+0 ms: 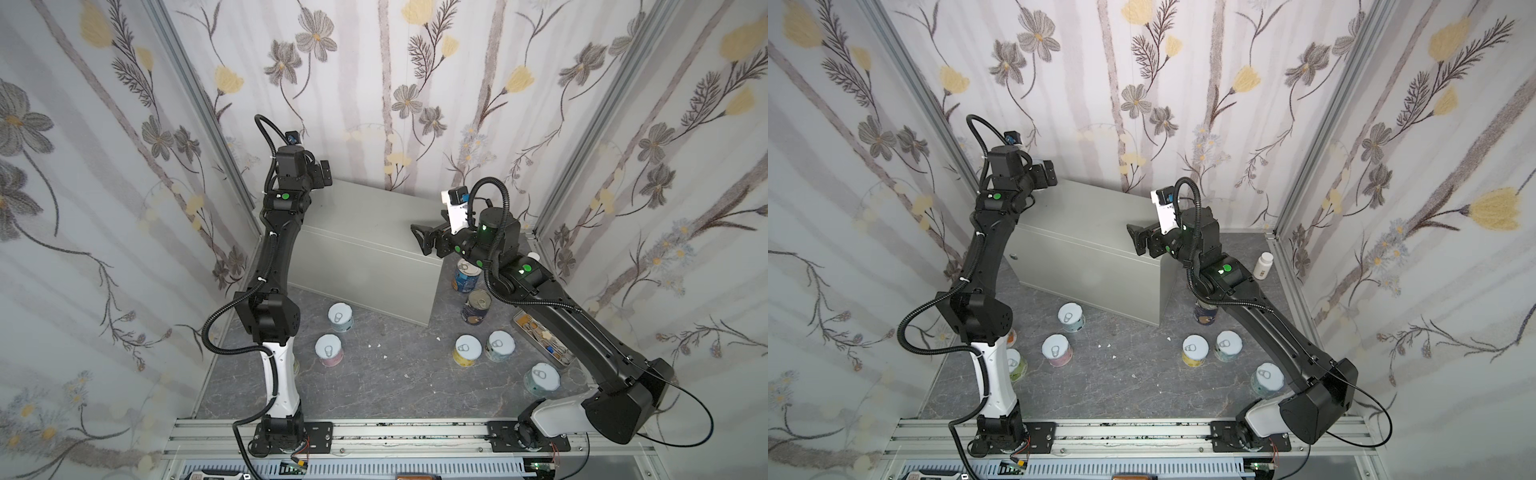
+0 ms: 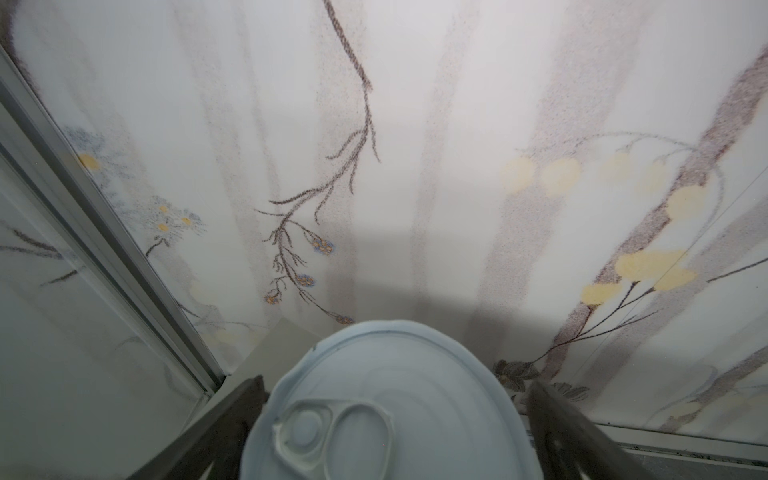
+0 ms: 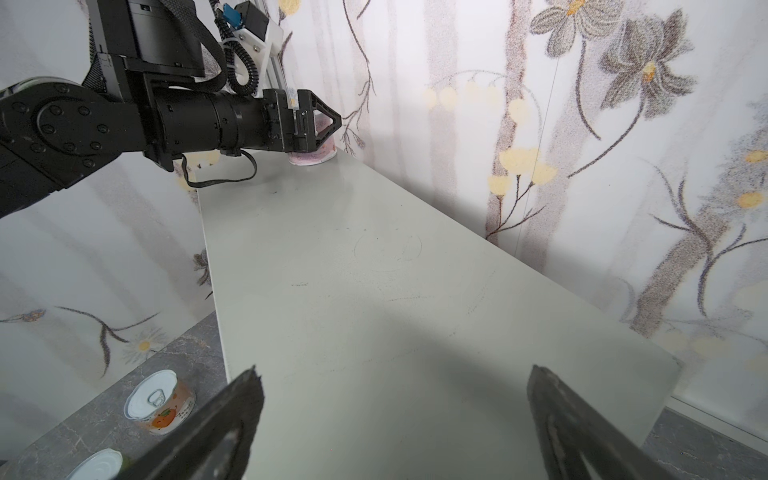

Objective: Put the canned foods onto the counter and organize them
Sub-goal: 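Lower the can onto the cabinet top and open left gripper, then bring left gripper down to the remaining small cans while right arm lowers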

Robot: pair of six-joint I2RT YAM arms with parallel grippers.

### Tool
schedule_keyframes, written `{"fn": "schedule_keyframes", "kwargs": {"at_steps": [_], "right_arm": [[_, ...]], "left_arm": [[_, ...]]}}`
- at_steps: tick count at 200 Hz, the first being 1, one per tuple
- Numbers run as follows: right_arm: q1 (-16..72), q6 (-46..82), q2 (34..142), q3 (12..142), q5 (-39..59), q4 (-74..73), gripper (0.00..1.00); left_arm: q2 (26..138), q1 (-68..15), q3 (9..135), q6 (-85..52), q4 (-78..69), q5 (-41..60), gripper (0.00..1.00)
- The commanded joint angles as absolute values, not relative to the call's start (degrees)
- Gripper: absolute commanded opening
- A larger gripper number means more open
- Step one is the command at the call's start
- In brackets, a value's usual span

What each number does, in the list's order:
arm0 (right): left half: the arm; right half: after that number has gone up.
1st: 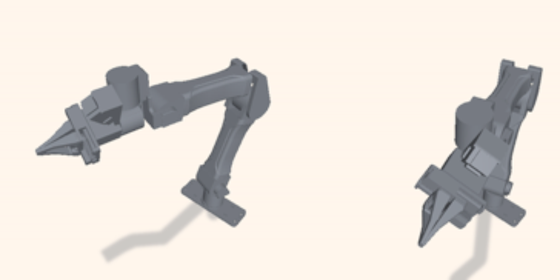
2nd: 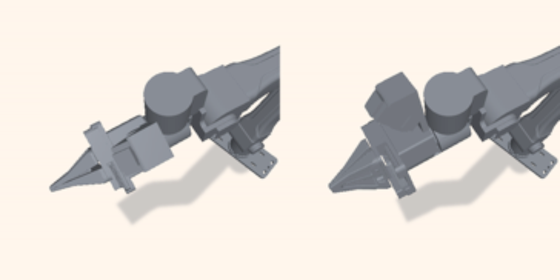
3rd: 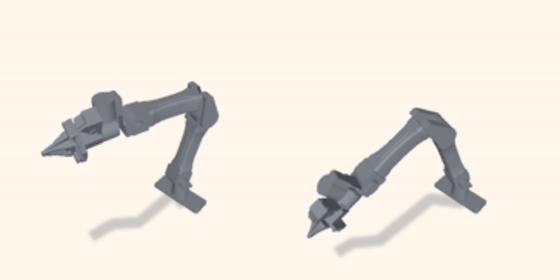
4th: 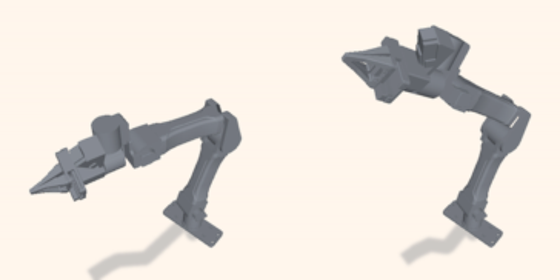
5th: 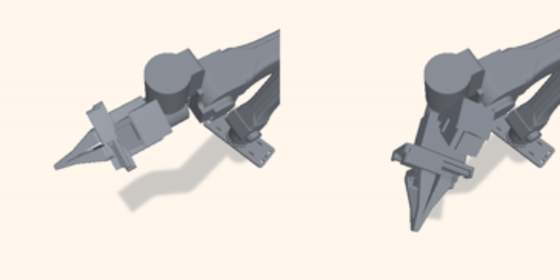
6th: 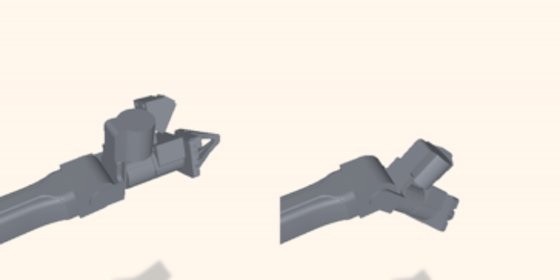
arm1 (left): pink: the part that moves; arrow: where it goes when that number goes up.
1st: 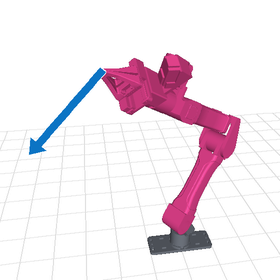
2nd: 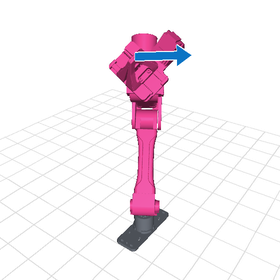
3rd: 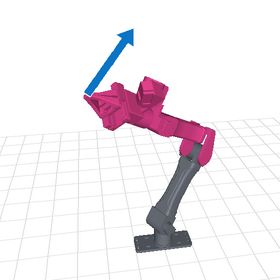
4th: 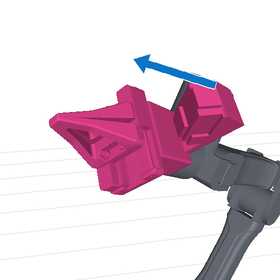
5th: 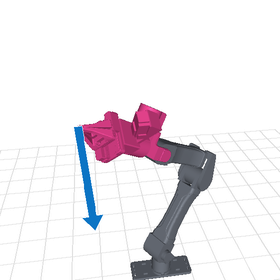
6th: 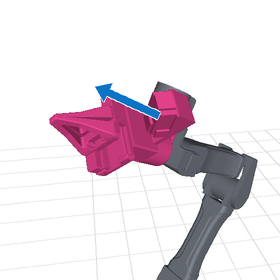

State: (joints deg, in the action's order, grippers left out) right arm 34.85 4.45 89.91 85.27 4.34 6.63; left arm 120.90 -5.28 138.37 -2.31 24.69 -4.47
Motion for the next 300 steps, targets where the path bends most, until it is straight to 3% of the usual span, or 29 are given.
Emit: {"fn": "schedule_keyframes", "kwargs": {"at_steps": [1, 88, 180, 222, 300], "right_arm": [[34.8, 4.5, 89.0, 85.7, 4.2, 4.3, 1.00], [36.6, 5.3, 79.5, 83.7, -2.7, 8.3, 1.00], [49.5, 7.9, 62.3, 69.0, -16.7, 12.6, 1.00], [59.7, 8.4, 57.9, 63.8, -26.6, 15.1, 1.00], [68.5, 16.9, 51.1, 50.6, -32.8, 11.9, 1.00]], "left_arm": [[118.5, -5.4, 137.6, -1.3, 23.5, -4.8, 1.00], [99.2, -8.1, 125.0, 0.0, 24.7, -3.7, 1.00], [67.0, -22.0, 87.4, -10.5, 23.8, -20.7, 1.00], [54.5, -23.8, 72.4, -15.6, 23.6, -19.2, 1.00], [39.7, -24.2, 48.4, -23.4, 25.2, -16.5, 1.00]]}}
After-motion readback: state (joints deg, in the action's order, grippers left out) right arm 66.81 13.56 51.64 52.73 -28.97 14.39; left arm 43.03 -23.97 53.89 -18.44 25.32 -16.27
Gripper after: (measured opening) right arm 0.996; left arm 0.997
